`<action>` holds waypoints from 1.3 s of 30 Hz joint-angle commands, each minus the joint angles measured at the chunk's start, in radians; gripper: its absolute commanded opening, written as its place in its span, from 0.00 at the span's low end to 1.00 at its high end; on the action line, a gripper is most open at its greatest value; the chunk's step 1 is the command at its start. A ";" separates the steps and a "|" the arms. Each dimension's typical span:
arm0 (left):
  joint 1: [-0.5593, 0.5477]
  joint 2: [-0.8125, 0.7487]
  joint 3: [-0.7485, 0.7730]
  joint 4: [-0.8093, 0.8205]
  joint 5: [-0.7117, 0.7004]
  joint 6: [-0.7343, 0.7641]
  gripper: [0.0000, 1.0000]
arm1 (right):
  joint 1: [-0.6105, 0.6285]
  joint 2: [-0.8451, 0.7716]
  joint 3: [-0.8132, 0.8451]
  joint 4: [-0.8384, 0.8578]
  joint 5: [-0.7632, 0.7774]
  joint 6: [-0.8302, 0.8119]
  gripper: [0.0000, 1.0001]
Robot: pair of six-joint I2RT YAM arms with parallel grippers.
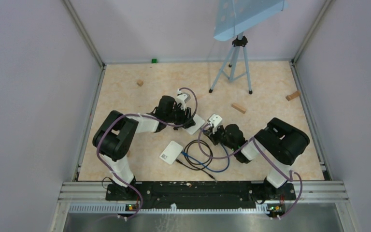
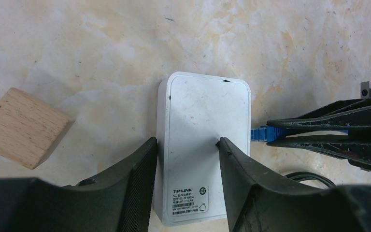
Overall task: Insert the plug into the switch port
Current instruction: Insert the connector into the switch port.
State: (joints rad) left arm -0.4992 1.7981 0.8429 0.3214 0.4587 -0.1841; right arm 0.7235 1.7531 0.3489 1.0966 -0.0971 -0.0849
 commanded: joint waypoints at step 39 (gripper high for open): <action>-0.061 0.039 -0.003 0.011 0.107 0.022 0.51 | -0.031 0.002 0.147 0.034 0.027 -0.004 0.00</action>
State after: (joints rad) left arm -0.5106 1.8069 0.8433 0.3519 0.4549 -0.1600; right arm 0.6971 1.7409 0.4145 0.9810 -0.0803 -0.0696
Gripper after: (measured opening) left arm 0.517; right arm 0.040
